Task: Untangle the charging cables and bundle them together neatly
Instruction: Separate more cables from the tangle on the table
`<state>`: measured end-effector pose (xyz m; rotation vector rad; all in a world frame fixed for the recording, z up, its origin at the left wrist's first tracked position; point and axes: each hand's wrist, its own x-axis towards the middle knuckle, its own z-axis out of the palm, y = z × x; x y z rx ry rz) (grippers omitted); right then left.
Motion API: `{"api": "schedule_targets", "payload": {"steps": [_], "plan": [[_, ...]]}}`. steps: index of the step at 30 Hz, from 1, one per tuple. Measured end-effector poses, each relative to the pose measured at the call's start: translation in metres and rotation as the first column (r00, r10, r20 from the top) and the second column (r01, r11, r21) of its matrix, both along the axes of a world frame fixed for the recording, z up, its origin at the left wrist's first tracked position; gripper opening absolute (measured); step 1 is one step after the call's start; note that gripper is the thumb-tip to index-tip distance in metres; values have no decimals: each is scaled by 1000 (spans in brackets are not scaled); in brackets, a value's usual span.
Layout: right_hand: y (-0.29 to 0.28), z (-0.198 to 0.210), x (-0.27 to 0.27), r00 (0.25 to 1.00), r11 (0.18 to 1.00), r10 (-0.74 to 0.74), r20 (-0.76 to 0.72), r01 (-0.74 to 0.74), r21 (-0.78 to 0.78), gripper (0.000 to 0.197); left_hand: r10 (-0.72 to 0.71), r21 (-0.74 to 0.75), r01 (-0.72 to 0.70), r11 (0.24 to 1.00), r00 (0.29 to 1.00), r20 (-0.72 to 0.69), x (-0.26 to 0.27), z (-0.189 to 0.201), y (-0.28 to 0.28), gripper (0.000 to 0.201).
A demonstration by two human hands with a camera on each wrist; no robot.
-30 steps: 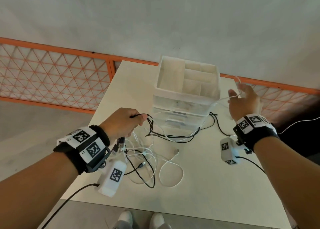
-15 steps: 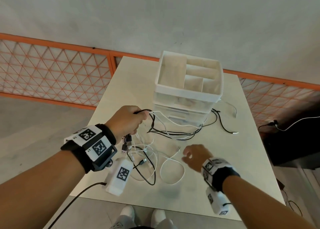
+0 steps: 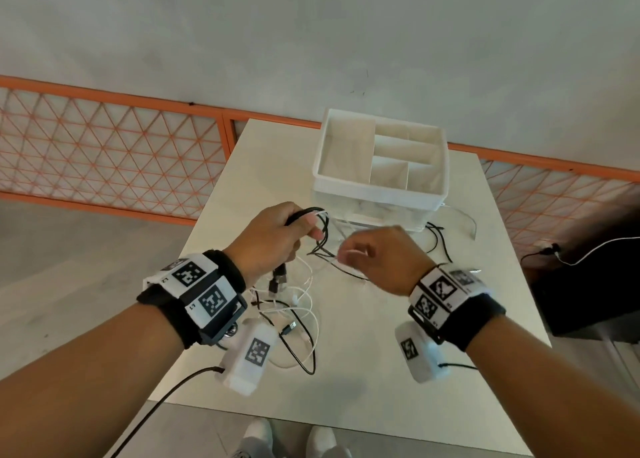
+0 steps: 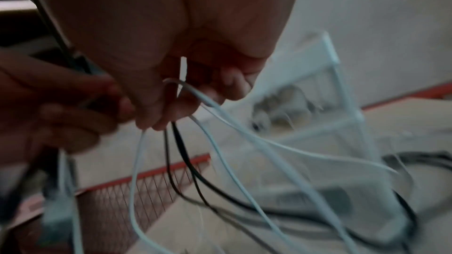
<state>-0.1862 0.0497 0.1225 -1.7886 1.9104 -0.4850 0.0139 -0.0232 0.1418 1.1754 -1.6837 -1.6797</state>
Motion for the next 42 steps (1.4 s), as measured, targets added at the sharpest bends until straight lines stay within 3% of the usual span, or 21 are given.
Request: {"api": "schedule_targets", "payload": {"steps": [3, 5, 7, 9, 12, 14, 16, 17, 18, 20, 21, 22, 23, 25, 28, 31, 33, 35, 37, 40, 42], "plan": [[-7, 39, 4, 995, 994, -75, -58, 70, -87, 22, -9, -44, 8, 999, 1000, -17, -14, 6, 2, 23], [-10, 48, 0, 971, 968, -211, 115, 223, -111, 21, -41, -16, 40, 999, 995, -90, -18, 11, 4, 21], [-7, 51, 1, 828, 932, -304, 471, 361, -35, 12, -124, 47, 136, 990, 973, -197, -21, 17, 11, 16], [-5, 51, 6, 670, 915, -320, 669, 401, 36, 13, -218, 45, 231, 972, 954, -205, -26, 19, 20, 25], [-3, 50, 7, 609, 903, -310, 730, 429, 26, 11, -274, 43, 284, 958, 948, -164, -30, 10, 25, 20], [0, 52, -1, 517, 878, -328, 791, 475, 54, 14, -246, 69, 253, 965, 964, -105, -26, 4, 20, 18], [4, 56, -14, 419, 865, -321, 849, 495, 83, 4, -241, 76, 244, 967, 969, -52, -16, -1, 14, 16], [7, 55, -21, 423, 863, -320, 848, 499, 76, 5, -250, 60, 251, 966, 968, -27, -10, -2, 10, 17], [9, 51, -28, 504, 869, -334, 796, 492, 52, 9, -251, 36, 252, 967, 968, -10, -5, -1, 7, 20], [15, 37, -35, 824, 916, -366, 432, 402, 10, 10, -208, -13, 208, 978, 978, -10, 1, 3, -1, 20], [18, 27, -34, 919, 945, -328, 218, 323, 61, 12, -176, -35, 175, 984, 984, -24, 1, 7, -4, 19], [21, 15, -34, 956, 952, -280, 85, 265, 153, 14, -149, -64, 146, 987, 988, -40, 1, 11, -7, 20], [23, 4, -35, 964, 939, -260, 52, 240, 248, 17, -128, -96, 122, 988, 990, -53, -1, 16, -8, 23], [26, -14, -41, 949, 898, -309, 56, 272, 346, 21, -93, -133, 81, 988, 992, -90, -2, 21, -10, 25], [27, -24, -60, 902, 851, -431, 30, 395, 346, 25, -74, -119, 62, 991, 992, -99, 3, 20, -13, 16], [24, -12, -75, 791, 823, -568, 228, 549, 145, 29, -84, -172, 96, 980, 993, 80, 10, 9, -16, 17], [18, 9, -83, 751, 785, -547, 370, 614, -85, 26, -68, -254, 139, 957, 961, 267, 11, -1, -15, 30], [11, 30, -88, 729, 693, -534, 428, 667, -272, 19, -53, -286, 167, 944, 928, 370, 10, -9, -12, 35], [10, 38, -92, 704, 610, -587, 400, 709, -353, 28, -18, -273, 132, 953, 923, 384, 9, -12, -12, 37], [17, 26, -103, 646, 608, -724, 240, 763, -221, 39, 66, -242, 12, 970, 949, 308, 7, -11, -17, 37], [20, 12, -109, 523, 571, -785, 332, 819, 61, 45, 115, -191, -75, 979, 971, 207, 6, -6, -19, 35]]}}
